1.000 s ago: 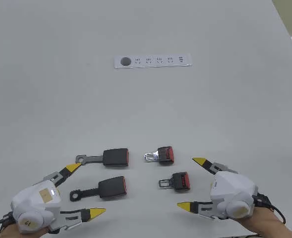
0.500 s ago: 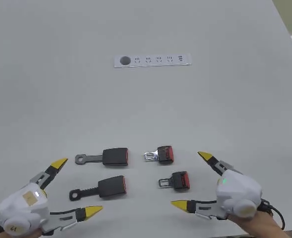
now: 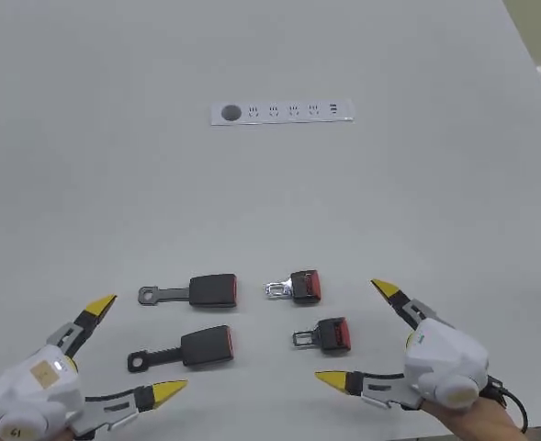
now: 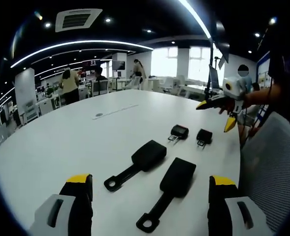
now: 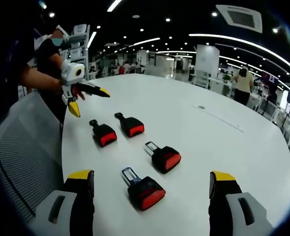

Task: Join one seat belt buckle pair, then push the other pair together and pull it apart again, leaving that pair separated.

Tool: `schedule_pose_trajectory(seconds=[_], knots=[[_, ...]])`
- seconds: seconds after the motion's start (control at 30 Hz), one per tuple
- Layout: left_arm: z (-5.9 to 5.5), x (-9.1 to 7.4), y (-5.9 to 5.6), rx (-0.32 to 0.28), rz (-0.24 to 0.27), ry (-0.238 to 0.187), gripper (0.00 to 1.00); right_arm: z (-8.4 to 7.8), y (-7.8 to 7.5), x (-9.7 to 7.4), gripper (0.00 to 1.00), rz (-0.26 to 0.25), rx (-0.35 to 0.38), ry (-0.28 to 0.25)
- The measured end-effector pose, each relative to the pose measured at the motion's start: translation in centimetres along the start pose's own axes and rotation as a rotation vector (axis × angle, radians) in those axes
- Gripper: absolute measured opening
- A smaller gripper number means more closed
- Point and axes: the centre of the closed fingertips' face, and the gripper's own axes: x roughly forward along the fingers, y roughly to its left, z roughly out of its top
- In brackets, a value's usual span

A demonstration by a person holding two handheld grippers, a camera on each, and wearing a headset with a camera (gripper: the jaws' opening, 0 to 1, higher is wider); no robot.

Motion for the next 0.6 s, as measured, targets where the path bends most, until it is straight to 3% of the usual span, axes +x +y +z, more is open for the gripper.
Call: schedule_pose_trajectory(seconds=[0.6], knots=[[-0.03, -0.21, 0.00, -0.014, 0.004, -0.006, 1.00, 0.04, 0.18, 0.07, 0.99, 0.001, -0.009, 0.003]])
